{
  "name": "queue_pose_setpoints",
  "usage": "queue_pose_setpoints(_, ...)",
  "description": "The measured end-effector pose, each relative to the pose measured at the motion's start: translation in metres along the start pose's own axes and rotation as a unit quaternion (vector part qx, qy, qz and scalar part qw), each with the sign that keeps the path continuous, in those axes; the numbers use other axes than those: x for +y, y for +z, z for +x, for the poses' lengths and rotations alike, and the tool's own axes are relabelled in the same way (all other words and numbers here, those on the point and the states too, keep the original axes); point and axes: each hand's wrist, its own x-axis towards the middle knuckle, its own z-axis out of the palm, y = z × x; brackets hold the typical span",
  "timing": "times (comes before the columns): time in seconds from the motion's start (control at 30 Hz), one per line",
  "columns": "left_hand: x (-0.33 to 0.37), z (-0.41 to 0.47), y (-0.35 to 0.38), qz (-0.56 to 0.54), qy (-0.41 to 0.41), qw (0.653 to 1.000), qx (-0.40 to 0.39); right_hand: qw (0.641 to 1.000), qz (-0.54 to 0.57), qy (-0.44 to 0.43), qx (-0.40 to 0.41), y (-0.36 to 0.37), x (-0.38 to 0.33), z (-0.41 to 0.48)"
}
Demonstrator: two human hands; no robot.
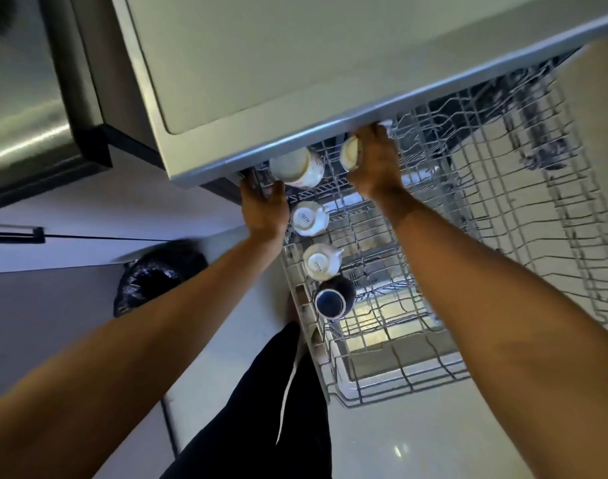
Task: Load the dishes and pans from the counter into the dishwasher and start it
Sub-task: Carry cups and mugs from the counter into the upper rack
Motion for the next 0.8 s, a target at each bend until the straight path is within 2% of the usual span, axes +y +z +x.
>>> queue_pose_setpoints(0.23, -0.009, 0.003, 0.002, 0.035, 0.043, 0.998, 0.017, 0.995, -0.022, -0.097, 0.028, 0.000, 0.004, -0.004)
queue_pose_setpoints(0.37, -0.012, 0.007, 0.002, 0.028, 0.045, 0.998, 0.018, 0.990, -0.030, -0.137, 0.016, 0.003, -0.008, 0.001)
queue_pose_setpoints(0.57, -0.012, 0.007, 0.003, 0.027, 0.032, 0.999, 0.009, 0.997, -0.021, -0.062, -0.033, 0.003, -0.020, 0.014)
queue_pose_setpoints(0.8, -0.014, 0.007, 0.004, 0.027, 0.028, 0.999, 0.003, 0.997, -0.035, -0.063, -0.040, -0.003, -0.020, 0.016)
